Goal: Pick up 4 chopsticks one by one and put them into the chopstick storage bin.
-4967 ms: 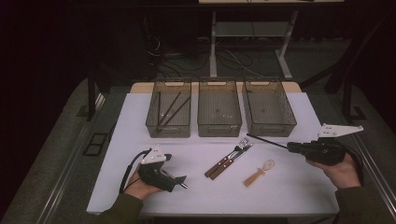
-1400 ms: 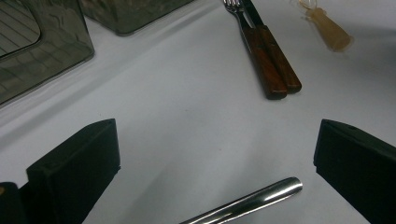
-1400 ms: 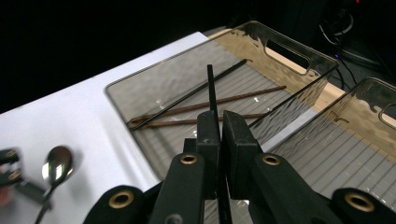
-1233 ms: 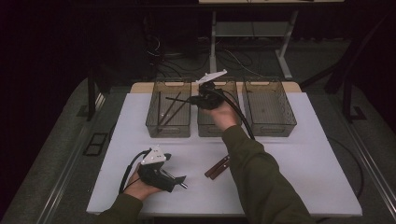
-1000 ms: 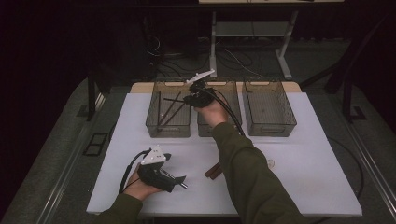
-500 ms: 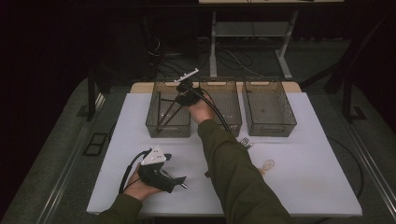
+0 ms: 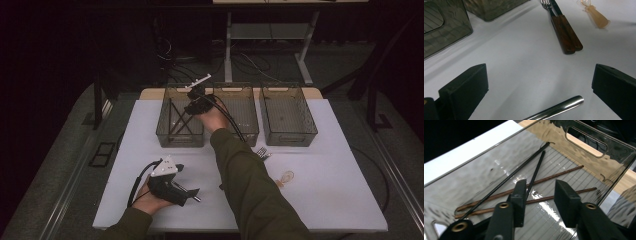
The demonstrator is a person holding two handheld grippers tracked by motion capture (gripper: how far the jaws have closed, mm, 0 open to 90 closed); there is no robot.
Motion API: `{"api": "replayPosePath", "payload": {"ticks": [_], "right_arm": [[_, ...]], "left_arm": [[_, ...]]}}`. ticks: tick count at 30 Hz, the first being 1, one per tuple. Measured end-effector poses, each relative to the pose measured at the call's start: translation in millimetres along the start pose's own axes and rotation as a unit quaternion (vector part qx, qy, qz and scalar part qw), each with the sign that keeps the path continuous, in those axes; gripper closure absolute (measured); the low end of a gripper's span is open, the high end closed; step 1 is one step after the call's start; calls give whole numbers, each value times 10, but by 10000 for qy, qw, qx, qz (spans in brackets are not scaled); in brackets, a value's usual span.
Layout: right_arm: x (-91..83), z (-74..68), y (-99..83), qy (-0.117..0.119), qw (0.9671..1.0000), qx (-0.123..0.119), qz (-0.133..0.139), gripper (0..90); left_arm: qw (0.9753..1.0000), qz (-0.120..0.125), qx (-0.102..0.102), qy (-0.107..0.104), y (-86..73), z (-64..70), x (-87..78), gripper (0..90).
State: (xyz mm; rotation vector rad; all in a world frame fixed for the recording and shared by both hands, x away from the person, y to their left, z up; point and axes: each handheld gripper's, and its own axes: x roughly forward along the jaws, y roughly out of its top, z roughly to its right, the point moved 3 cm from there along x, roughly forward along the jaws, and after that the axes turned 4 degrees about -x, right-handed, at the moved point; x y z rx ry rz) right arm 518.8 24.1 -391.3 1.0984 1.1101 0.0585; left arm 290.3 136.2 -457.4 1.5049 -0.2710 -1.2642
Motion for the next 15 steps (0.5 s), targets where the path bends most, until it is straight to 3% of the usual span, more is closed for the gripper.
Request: {"api": "replayPosePath", "payload": {"ticks": [12,15], "right_arm": [[-323,49,-107,613,9977,194,216,411],[-440,80,-174,717,9965,206,375,373]], "left_arm": [[10000,-7,-29,29,-6,-6,-2,0],[10000,-14,4,21,-4,-6,-2,0]]}}
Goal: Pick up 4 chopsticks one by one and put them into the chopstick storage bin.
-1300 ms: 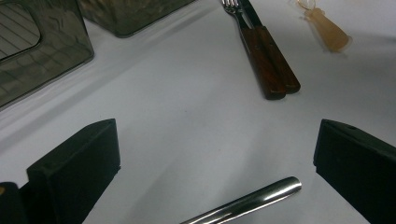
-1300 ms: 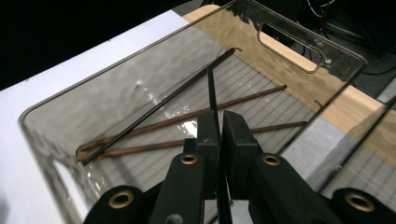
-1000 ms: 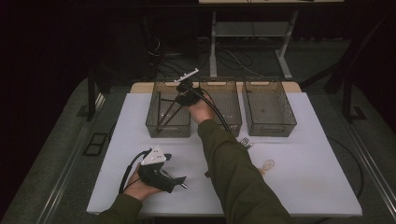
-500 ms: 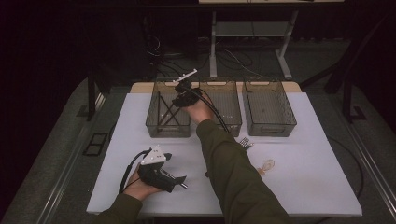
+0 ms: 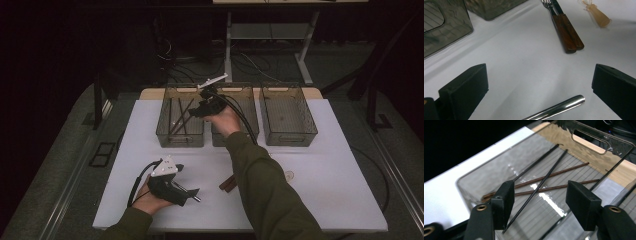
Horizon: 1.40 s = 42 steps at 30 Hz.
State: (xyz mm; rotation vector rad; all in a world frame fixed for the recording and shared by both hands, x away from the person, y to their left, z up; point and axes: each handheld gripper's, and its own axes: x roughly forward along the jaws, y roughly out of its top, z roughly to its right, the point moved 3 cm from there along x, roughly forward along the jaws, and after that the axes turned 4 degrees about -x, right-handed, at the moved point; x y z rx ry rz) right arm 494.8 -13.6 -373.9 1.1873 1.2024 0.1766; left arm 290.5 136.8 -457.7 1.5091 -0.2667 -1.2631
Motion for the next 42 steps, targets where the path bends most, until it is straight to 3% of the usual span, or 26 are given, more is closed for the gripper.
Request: {"api": "replayPosePath", "payload": {"ticks": [5,12,16,26,31,42], "right_arm": [[-182,19,-147,-21,9999,-95,51,284],[-448,87,-400,-61,9998,-113,147,231],[-607,134,-546,28,9996,-50,287,226],[-979,116,-866,192,9992,-176,297,213],[-1174,130,-1064,283,9990,-89,320,206],[-1433,215,-1507,239,9994,32,268,197]], "left_arm": [[10000,14,-73,7,-5,-5,13,0],[10000,-60,36,12,-10,2,9,0],[10000,-76,22,33,-13,-7,14,0],[9998,53,-134,104,-5,-34,-8,0],[9998,-17,-116,153,-12,-55,1,0],[9998,-92,-68,171,-24,-54,22,0]]}}
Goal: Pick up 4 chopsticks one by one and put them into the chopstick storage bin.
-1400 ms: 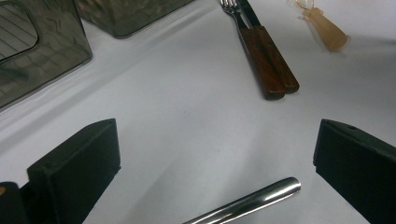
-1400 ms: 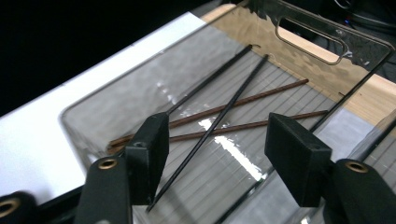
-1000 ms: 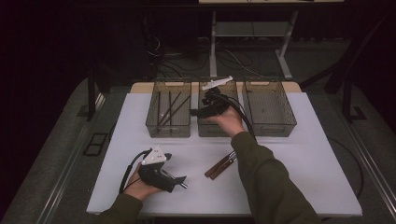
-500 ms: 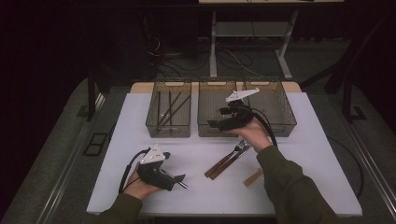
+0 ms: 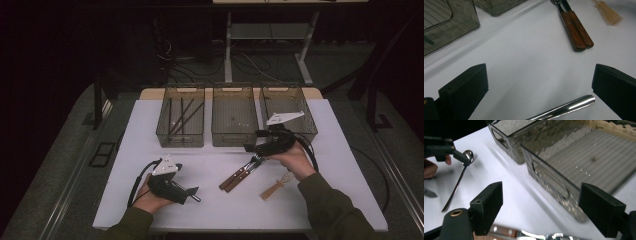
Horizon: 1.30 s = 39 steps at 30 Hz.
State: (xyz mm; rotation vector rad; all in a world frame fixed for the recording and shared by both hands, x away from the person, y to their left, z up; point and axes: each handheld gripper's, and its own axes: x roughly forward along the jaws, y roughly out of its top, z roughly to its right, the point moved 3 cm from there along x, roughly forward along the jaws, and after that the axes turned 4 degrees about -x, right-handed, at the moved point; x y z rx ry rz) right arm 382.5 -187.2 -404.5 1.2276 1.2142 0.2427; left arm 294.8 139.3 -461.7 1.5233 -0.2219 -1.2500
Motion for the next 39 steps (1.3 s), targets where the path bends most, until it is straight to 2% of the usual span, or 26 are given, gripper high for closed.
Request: {"api": "replayPosePath", "payload": {"ticks": [9,18,25,39], "right_arm": [[-232,35,-339,-297,9995,61,-61,197],[-448,81,-571,-347,9992,200,13,192],[-581,91,-726,-519,9982,300,75,192],[-888,161,-1014,-602,9965,552,192,192]], "left_arm": [[10000,-33,70,58,-3,16,-27,0],[9999,-42,85,45,0,27,-29,0],[9998,-93,176,17,-3,53,-34,0],[9998,-52,178,24,8,66,-42,0]]}}
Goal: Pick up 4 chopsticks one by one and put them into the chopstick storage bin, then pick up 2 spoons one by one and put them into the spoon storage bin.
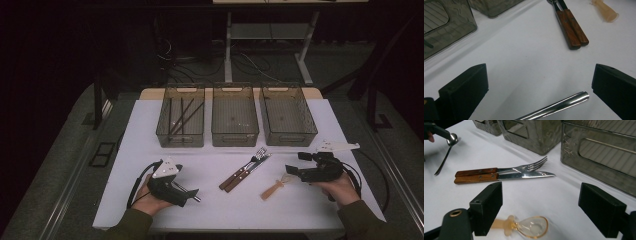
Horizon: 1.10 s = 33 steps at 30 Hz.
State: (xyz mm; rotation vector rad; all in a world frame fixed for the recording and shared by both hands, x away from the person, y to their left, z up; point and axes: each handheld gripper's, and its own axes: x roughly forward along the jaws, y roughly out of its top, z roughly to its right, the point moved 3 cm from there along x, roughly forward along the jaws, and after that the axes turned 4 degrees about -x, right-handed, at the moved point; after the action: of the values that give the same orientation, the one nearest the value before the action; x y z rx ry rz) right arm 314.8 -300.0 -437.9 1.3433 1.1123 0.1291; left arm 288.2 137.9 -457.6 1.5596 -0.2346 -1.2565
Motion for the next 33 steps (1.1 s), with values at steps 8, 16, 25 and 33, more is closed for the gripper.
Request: {"api": "replayPosePath", "payload": {"ticks": [8,16,25,33], "right_arm": [[-63,63,-63,50,9999,160,-10,181],[-24,73,-86,-32,9997,107,-202,181],[36,64,-102,53,9993,12,-376,334],[89,31,-120,128,9984,-57,-542,422]], "left_arm": [[10000,30,-19,1,-2,-6,-10,0],[10000,62,-45,3,5,-14,-20,0],[10000,53,-36,4,5,-11,-22,0],[10000,39,-26,-17,4,-1,-14,0]]}}
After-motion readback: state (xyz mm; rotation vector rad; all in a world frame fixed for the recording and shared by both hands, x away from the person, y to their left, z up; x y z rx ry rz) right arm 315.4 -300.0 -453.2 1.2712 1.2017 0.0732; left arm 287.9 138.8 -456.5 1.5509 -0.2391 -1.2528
